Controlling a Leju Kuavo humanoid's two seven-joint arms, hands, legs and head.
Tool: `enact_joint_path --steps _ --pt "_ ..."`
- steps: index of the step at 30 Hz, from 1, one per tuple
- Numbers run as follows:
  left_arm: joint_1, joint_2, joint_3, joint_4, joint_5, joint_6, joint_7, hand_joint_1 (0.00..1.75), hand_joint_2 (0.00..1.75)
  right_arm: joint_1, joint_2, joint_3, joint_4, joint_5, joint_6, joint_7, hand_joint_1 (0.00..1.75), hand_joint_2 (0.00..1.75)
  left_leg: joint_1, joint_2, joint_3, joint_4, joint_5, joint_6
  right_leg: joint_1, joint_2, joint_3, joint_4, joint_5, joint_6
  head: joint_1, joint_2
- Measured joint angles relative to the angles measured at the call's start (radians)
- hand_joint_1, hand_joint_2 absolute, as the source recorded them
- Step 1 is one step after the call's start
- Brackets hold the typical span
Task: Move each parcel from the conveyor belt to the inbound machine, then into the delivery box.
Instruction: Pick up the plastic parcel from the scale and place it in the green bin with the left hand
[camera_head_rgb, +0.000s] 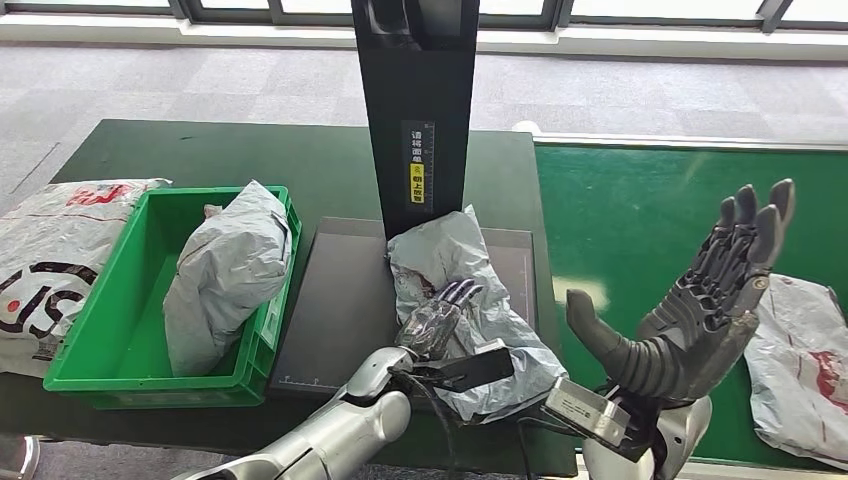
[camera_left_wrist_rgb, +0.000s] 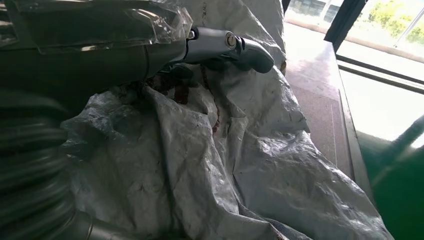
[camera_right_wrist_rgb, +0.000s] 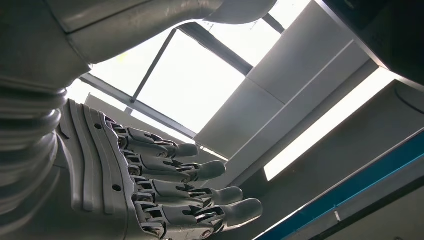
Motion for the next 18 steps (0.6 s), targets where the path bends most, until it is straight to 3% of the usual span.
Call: enact_joint_path --steps 4,5,8,9,15,18 --pt "-0.010 -0.002 -0.016 0.018 -0.048 -0.032 0.057 0.03 1.75 0.000 0.000 0.000 0.000 0.000 0.000 -0.002 0.00 1.75 0.000 0.000 0.000 0.000 0.000 0.000 0.000 0.000 0.000 0.000 0.000 0.000 0.000 0.000" --pt "-0.014 -0.002 -0.021 0.023 -0.061 -0.046 0.072 0.36 1.75 0.000 0.000 0.000 0.000 0.000 0.000 0.000 0.00 1.75 0.000 0.000 0.000 0.000 0.000 0.000 0.000 0.000 0.001 0.000 0.000 0.000 0.000 0.000" --pt "-0.022 -0.004 -0.032 0.035 -0.093 -0.079 0.098 1.63 1.75 0.000 0.000 0.000 0.000 0.003 0.000 0.007 0.00 1.75 0.000 0.000 0.001 0.000 0.000 0.000 0.000 0.000 0.002 0.000 0.000 0.000 0.000 0.000" --pt "-0.022 -0.005 -0.034 0.037 -0.099 -0.084 0.102 1.73 1.75 0.000 0.000 0.000 0.000 0.004 0.000 0.008 0.00 1.75 0.000 0.000 0.002 0.000 0.000 0.000 0.000 0.000 0.003 0.000 0.000 0.000 0.000 0.000" --pt "-0.020 -0.007 -0.041 0.049 -0.140 -0.087 0.131 1.75 1.75 0.000 0.000 0.000 0.000 0.000 0.000 0.005 0.00 1.75 0.000 0.000 0.003 0.000 0.000 0.000 0.000 0.000 0.004 0.000 0.000 0.000 0.000 0.000" --pt "-0.022 -0.007 -0.050 0.055 -0.200 -0.086 0.207 1.75 1.75 0.000 0.000 0.000 0.000 -0.002 0.000 0.005 0.00 1.75 0.000 0.000 0.004 0.000 0.000 0.000 0.000 -0.001 0.005 0.000 0.000 0.000 0.000 0.000"
